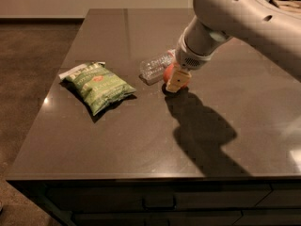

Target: Move apple near water bottle

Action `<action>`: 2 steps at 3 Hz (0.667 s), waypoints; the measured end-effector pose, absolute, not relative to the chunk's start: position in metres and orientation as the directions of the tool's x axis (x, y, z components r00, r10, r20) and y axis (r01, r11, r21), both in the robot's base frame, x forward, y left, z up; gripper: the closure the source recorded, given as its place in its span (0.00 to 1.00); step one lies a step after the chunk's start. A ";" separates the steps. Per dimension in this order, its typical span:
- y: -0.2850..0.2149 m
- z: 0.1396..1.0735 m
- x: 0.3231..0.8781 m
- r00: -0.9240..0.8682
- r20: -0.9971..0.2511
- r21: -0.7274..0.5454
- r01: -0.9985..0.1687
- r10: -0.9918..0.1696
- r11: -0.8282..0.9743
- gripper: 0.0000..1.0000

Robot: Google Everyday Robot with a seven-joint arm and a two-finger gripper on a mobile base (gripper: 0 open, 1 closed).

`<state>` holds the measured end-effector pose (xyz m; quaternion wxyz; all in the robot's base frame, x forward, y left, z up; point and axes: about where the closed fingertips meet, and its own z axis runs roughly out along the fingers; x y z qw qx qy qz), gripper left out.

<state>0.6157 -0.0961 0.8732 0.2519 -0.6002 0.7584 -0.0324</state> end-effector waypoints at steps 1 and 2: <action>-0.101 0.866 0.618 -0.173 -0.341 -0.348 -0.890 -0.924 0.295 0.36; -0.100 0.866 0.618 -0.170 -0.340 -0.347 -0.891 -0.925 0.292 0.12</action>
Offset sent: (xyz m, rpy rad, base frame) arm 0.0021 -0.0046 -0.0061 -0.0012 0.0039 -0.0175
